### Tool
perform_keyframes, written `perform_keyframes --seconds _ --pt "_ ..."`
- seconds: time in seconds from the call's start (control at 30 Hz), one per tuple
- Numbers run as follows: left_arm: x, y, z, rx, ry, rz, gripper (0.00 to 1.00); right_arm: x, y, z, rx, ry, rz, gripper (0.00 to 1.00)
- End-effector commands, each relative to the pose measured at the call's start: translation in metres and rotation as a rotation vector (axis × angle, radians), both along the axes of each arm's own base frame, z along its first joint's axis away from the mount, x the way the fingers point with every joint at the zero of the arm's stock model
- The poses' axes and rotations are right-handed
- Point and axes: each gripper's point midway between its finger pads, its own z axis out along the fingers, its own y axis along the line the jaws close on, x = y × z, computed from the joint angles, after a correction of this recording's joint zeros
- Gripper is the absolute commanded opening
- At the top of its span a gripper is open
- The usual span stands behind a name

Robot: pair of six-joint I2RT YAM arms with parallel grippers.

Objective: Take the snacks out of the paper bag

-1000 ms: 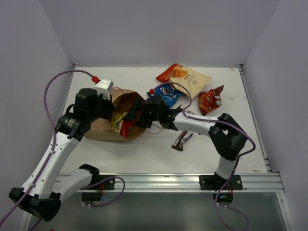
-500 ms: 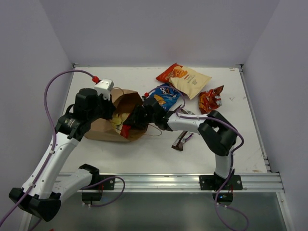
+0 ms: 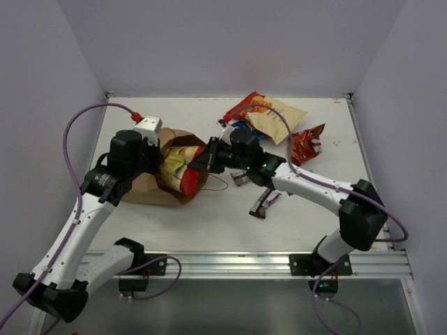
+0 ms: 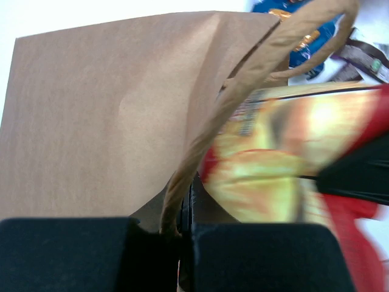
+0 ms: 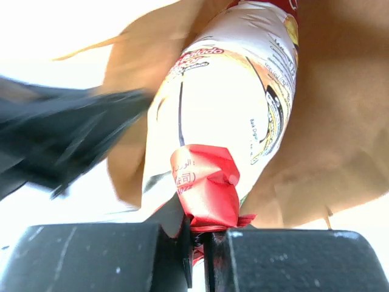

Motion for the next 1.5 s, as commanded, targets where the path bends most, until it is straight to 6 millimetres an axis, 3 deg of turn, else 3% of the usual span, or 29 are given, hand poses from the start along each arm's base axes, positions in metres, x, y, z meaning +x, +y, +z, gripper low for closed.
perform_keyframes --seconds 0.0,0.03,0.1,0.13,0.17,0.23,0.27,0.33,0.37,0.5,0.6,0.67,0.7,0.77,0.8,0.87,0.9,0.97,1.0,1.07,1.1,1.17,1.27,1.33,1.37,1.4,1.43,1.47 --pt "0.007 0.010 -0.004 0.025 -0.005 0.065 0.00 0.002 -0.030 0.071 0.062 -0.191 0.012 0.00" --pt "0.008 0.011 -0.005 0.029 -0.002 0.072 0.00 -0.003 -0.042 0.092 0.075 -0.253 0.019 0.00" --pt "0.010 0.014 -0.008 0.038 0.007 0.092 0.00 0.003 -0.067 0.101 0.046 -0.280 -0.009 0.00" --pt "0.010 0.015 -0.009 0.043 0.010 0.099 0.00 -0.005 -0.082 0.122 0.061 -0.336 0.004 0.00" --pt "0.012 0.018 -0.011 0.052 0.016 0.117 0.00 -0.007 -0.095 0.125 0.045 -0.341 -0.004 0.00" --pt "0.013 0.020 -0.014 0.059 0.024 0.130 0.00 0.004 -0.127 0.144 0.025 -0.418 -0.068 0.00" --pt "0.014 0.021 -0.016 0.066 0.030 0.142 0.00 0.004 -0.153 0.155 0.010 -0.446 -0.119 0.00" --pt "0.015 0.024 -0.018 0.072 0.034 0.157 0.00 0.006 -0.180 0.171 -0.022 -0.515 -0.174 0.00" --pt "0.017 0.025 -0.019 0.077 0.037 0.170 0.00 0.009 -0.202 0.175 -0.053 -0.530 -0.234 0.00" --pt "0.020 0.028 -0.018 0.084 0.037 0.187 0.00 0.014 -0.249 0.178 -0.136 -0.574 -0.360 0.00" --pt "0.024 0.031 -0.012 0.090 0.025 0.207 0.00 0.013 -0.264 0.153 -0.215 -0.550 -0.369 0.00" --pt "0.028 0.034 -0.005 0.087 0.011 0.223 0.00 0.007 -0.260 0.136 -0.228 -0.518 -0.318 0.00" --pt "0.030 0.036 -0.003 0.086 0.008 0.229 0.00 -0.002 -0.252 0.118 -0.225 -0.498 -0.244 0.00" --pt "0.035 0.038 0.005 0.071 -0.004 0.249 0.00 -0.012 -0.243 0.101 -0.197 -0.473 -0.164 0.00" --pt "0.037 0.038 0.008 0.062 -0.009 0.254 0.00 -0.021 -0.236 0.080 -0.184 -0.434 -0.103 0.00" --pt "0.043 0.039 0.018 0.034 -0.029 0.274 0.00 -0.034 -0.226 0.067 -0.159 -0.428 -0.047 0.00" --pt "0.046 0.041 0.022 0.024 -0.037 0.286 0.00 -0.042 -0.219 0.047 -0.148 -0.382 -0.009 0.00" --pt "0.054 0.040 0.033 -0.020 -0.061 0.304 0.00 -0.059 -0.199 0.038 -0.099 -0.378 0.078 0.00" --pt "0.057 0.043 0.037 -0.032 -0.070 0.321 0.00 -0.066 -0.193 0.014 -0.092 -0.313 0.095 0.00" --pt "0.066 0.046 0.053 -0.062 -0.103 0.355 0.00 -0.069 -0.181 -0.002 -0.063 -0.301 0.106 0.00" --pt "0.071 0.052 0.063 -0.080 -0.122 0.384 0.00 -0.068 -0.180 -0.030 -0.070 -0.241 0.087 0.18" --pt "0.078 0.053 0.076 -0.111 -0.155 0.392 0.00 -0.066 -0.182 -0.060 -0.110 -0.176 0.067 0.26" --pt "0.092 0.044 0.101 -0.201 -0.217 0.372 0.00 -0.057 -0.197 -0.095 -0.254 -0.103 -0.003 0.63" --pt "0.102 0.032 0.116 -0.271 -0.245 0.340 0.00 -0.046 -0.207 -0.087 -0.326 -0.130 -0.059 0.83" --pt "0.108 0.029 0.122 -0.293 -0.258 0.337 0.00 -0.048 -0.217 -0.092 -0.386 -0.102 -0.085 0.87" --pt "0.114 0.029 0.128 -0.305 -0.265 0.338 0.00 -0.033 -0.228 -0.077 -0.441 -0.164 -0.160 0.91" --pt "0.124 0.028 0.135 -0.322 -0.271 0.344 0.00 -0.035 -0.239 -0.079 -0.499 -0.147 -0.183 0.99" --pt "0.131 0.028 0.140 -0.334 -0.286 0.351 0.00 -0.032 -0.247 -0.073 -0.533 -0.163 -0.215 0.99"
